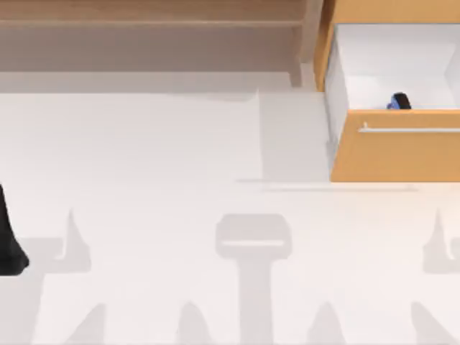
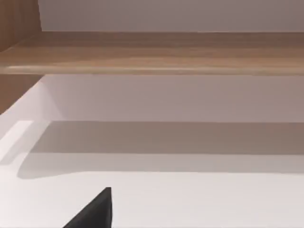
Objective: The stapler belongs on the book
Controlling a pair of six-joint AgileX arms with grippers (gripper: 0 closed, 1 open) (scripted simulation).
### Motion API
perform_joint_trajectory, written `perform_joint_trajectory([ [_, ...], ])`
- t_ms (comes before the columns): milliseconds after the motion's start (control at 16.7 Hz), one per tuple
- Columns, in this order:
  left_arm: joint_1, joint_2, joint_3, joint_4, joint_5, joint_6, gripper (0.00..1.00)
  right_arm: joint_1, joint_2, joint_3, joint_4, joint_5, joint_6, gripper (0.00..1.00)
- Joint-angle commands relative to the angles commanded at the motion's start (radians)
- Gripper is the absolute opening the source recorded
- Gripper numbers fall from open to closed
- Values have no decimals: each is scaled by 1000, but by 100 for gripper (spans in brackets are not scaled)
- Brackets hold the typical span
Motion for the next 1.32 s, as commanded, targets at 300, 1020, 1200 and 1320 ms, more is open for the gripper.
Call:
perform_joint_trajectory([
  [300, 0, 0, 0, 0, 0, 0, 100, 13, 60, 58, -40, -8, 6, 100],
  [1020, 0, 0, 0, 0, 0, 0, 100, 123, 1189, 1100, -625, -66, -8, 100],
  [1200, 0, 0, 0, 0, 0, 0, 100, 132, 1560, 1423, -805, -70, -17, 100],
  [1320, 0, 0, 0, 0, 0, 0, 100, 134, 1778, 1607, -915, -67, -19, 100],
])
